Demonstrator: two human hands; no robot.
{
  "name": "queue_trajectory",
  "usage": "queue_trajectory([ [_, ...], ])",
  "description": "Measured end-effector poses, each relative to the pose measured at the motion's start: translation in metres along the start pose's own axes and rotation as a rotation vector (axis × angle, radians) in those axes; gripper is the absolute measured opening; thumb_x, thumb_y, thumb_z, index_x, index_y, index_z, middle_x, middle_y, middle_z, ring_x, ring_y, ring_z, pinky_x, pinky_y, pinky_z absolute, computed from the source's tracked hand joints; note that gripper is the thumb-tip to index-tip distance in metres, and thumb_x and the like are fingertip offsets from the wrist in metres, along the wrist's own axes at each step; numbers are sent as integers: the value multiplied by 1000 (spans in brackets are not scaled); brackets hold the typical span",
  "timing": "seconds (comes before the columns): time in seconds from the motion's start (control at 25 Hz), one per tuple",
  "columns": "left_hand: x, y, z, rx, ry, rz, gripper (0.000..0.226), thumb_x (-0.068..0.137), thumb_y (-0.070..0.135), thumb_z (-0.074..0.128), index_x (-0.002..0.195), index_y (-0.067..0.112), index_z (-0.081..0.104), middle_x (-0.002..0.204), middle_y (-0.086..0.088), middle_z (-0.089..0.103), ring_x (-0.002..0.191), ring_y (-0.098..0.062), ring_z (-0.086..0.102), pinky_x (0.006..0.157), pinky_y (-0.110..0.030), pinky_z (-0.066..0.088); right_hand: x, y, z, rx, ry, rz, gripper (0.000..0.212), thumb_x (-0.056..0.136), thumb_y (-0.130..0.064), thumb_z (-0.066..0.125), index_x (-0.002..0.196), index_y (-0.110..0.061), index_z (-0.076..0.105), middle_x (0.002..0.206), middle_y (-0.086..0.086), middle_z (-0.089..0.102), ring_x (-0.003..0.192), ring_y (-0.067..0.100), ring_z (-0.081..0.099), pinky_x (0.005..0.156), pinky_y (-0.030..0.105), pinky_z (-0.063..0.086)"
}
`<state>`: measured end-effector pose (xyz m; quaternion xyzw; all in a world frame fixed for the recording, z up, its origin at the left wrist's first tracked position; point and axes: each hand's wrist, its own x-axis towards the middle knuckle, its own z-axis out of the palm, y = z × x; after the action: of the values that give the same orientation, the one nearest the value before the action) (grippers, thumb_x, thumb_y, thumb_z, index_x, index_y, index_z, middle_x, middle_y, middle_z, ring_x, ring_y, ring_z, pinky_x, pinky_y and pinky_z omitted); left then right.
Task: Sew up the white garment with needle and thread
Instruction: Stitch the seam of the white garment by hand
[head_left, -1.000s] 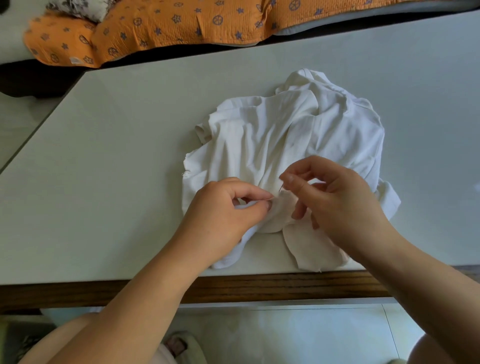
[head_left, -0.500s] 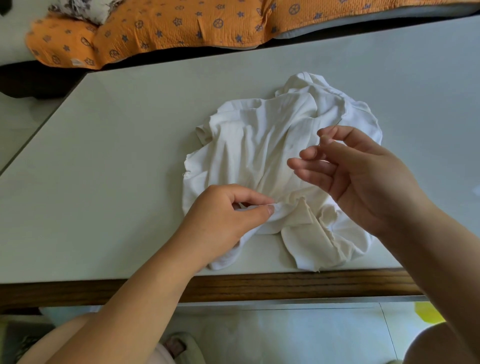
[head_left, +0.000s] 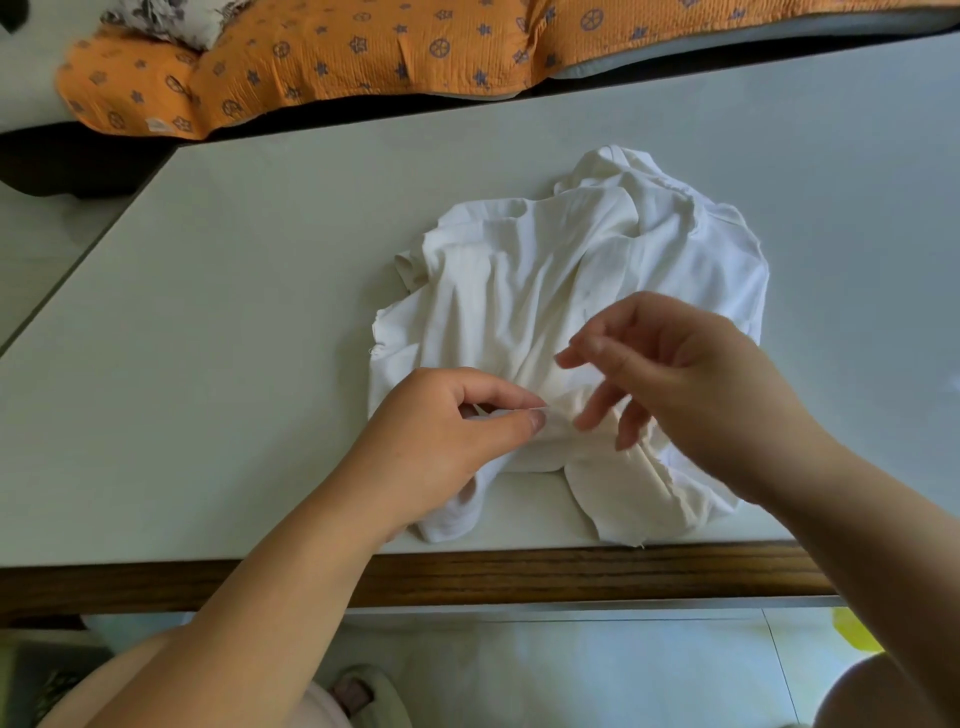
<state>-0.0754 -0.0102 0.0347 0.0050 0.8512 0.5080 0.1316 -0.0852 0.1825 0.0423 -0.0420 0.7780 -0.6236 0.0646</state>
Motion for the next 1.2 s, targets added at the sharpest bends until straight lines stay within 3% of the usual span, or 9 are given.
queue_trajectory([
  [0.16,0,1,-6,16,-22,5,7,81,33,75,81,39,77,87,18,74,90,4,65,79,-13,47,-5,3,3,-237,-119,71,12,95,-15,60,89,-22,68,73,-2,74,55,24,70,50,28,53],
  [0.28,0,2,-10,21,-29,15,7,81,28,75,83,35,77,84,19,74,87,6,66,77,-10,46,-6,2,1,-250,-143,76,18,94,-15,61,92,-29,71,61,2,72,51,16,67,59,22,55],
  [0.64,-1,3,-13,91,-5,62,10,83,26,74,83,35,76,81,22,72,84,7,65,74,-5,46,-9,-4,-1,-264,-230,107,26,89,-5,59,84,-26,75,62,0,73,55,6,68,59,13,52],
  [0.84,-1,3,-14,76,-9,39,7,83,27,74,85,34,77,82,18,73,85,4,66,76,-7,47,-9,-6,-1,-239,-252,105,25,89,-6,60,84,-25,75,64,1,74,56,4,67,58,11,50],
  [1.2,2,1,-15,-54,-69,-13,9,82,25,75,84,33,79,88,9,76,92,-5,69,90,-24,50,-8,-2,-1,-165,-279,122,23,93,-5,60,86,-22,74,65,6,74,54,7,67,59,16,53],
])
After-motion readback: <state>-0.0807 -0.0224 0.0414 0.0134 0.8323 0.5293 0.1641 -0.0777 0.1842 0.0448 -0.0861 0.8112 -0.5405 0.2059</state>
